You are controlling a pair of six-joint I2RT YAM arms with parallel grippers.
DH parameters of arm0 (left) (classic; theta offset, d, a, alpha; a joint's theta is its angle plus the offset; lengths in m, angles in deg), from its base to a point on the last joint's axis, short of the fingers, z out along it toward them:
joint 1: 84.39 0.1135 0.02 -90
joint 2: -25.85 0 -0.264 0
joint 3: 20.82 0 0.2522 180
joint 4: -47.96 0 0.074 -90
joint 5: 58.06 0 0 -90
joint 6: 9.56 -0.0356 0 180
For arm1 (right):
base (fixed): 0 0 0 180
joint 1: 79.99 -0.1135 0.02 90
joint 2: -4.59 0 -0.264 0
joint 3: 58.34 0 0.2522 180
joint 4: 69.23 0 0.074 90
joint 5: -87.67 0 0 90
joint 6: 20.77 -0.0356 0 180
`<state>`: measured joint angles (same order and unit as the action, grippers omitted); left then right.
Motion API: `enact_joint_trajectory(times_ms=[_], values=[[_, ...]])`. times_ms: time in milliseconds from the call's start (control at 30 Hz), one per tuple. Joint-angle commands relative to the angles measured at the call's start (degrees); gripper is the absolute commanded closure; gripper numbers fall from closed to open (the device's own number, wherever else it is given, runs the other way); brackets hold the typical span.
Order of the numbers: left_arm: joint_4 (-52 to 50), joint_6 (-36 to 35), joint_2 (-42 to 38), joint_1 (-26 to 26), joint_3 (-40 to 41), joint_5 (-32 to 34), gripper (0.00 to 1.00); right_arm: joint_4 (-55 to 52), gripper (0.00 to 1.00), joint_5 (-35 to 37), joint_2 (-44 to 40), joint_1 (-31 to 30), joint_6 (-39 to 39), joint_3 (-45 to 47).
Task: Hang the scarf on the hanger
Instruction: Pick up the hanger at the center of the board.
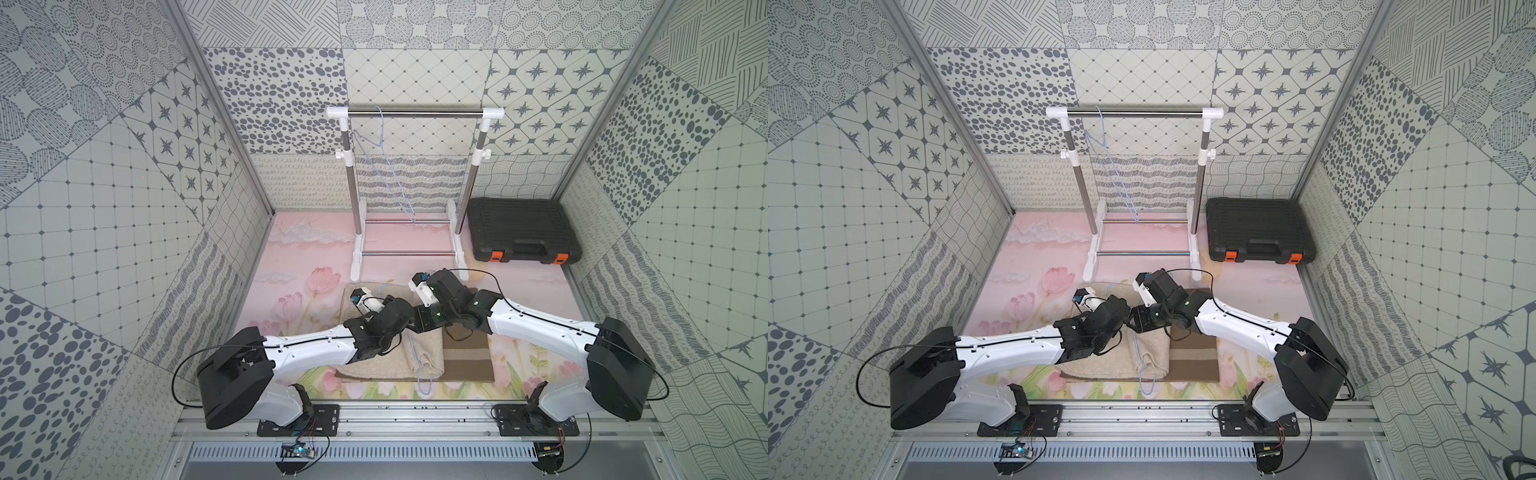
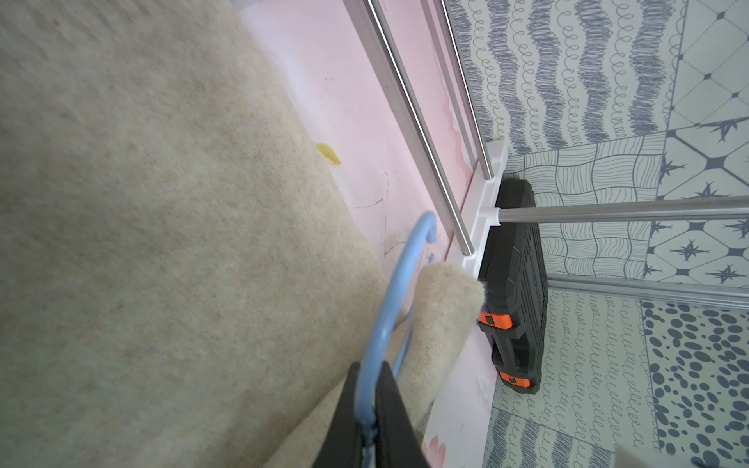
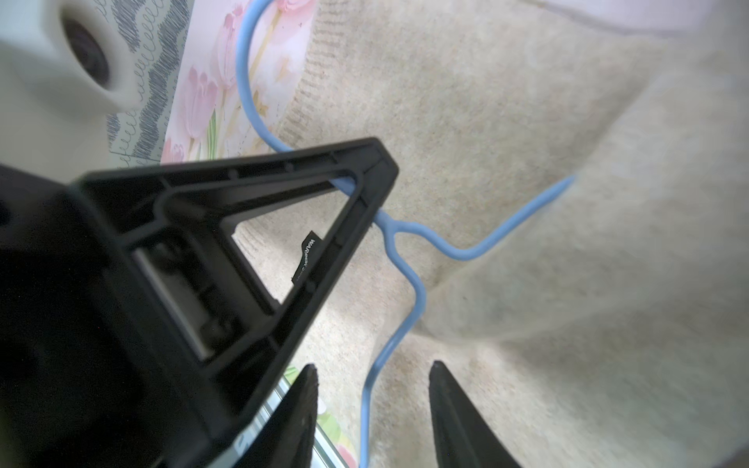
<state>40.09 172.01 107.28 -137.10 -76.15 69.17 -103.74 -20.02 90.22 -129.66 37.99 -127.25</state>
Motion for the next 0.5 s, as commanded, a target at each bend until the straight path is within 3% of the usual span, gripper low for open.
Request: enact_joint_trajectory(times_ms=[0,100,200,300,467], values=[[1.7,-0.2,0.4,-0.5,-0.9,-2.3,1.00,2.4,0.57,-0.3,2.2,-1.0,-0.2,-0.8],[1.7,-0.1,0.4,-0.5,-0.7,-2.3,1.00,3.3,0.69,-0.1,4.0,-1.1,-0.7,-0.9],[1.8,-0.3,0.0,-0.5,-0.4,-2.2,1.00,5.2,1.00,0.6,4.3,-0.6,-1.4,0.5],[2.6,-0.9,-0.6,-0.6,0.4,-2.2,0.96,10.8,1.00,-0.9,4.4,0.8,-1.9,4.0],[4.8,-4.5,-3.9,-0.4,3.8,-2.8,0.61,28.3,1.00,-7.0,4.3,4.9,-4.6,14.4]])
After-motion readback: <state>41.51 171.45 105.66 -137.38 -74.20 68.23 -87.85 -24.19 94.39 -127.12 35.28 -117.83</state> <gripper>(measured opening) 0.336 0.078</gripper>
